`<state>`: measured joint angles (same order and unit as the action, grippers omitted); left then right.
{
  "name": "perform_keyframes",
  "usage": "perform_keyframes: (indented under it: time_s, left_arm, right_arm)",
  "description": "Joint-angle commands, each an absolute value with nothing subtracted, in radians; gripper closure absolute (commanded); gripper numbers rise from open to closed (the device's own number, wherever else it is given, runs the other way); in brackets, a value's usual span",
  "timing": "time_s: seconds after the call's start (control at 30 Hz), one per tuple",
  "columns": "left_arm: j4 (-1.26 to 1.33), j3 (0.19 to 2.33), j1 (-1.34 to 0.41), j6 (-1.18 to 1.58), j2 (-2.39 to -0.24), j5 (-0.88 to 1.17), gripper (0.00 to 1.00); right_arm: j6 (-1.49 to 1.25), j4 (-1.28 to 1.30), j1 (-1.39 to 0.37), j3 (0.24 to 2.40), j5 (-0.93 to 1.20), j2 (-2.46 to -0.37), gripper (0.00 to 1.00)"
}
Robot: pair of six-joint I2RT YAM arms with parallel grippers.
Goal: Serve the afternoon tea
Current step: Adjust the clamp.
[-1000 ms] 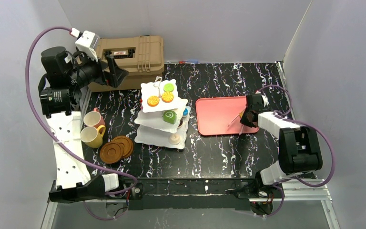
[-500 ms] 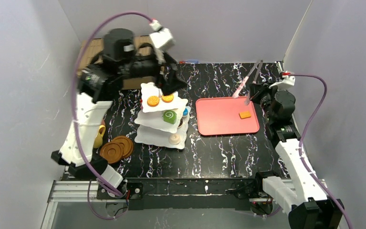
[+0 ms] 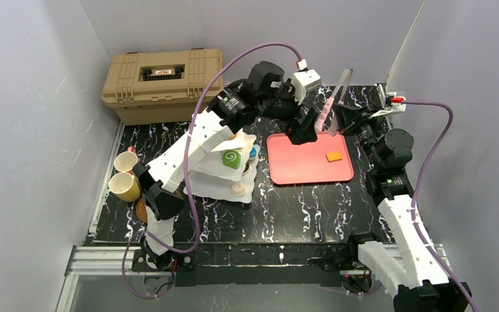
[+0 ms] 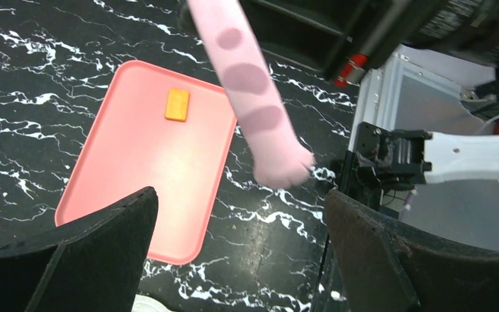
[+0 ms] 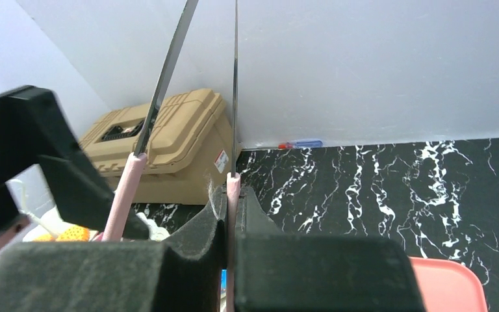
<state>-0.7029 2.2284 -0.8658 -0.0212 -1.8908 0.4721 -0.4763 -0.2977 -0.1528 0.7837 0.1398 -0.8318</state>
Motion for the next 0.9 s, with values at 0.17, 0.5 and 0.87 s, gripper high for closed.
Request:
perform_keyframes:
  time_s: [0.17, 0.5, 0.87]
  left_arm:
    - [-0.5, 2.232, -0.887, 0.046, -1.877, 0.433, 0.06]
    - [-0.472, 2.199, -0.887, 0.012, -1.9, 0.472, 0.39]
    - [-0.476, 2.113, -0.877, -0.06, -1.865, 0.487, 0.44]
  right_arm:
    - [-0.474, -0.386, -0.161, 0.821, 0.171, -0.792, 0.99]
    - [-0.495, -0.386, -0.176, 0.824, 0.18, -0.819, 0.98]
    - [-0.512, -0.375, -0.178, 0.832, 0.185, -0.841, 0.91]
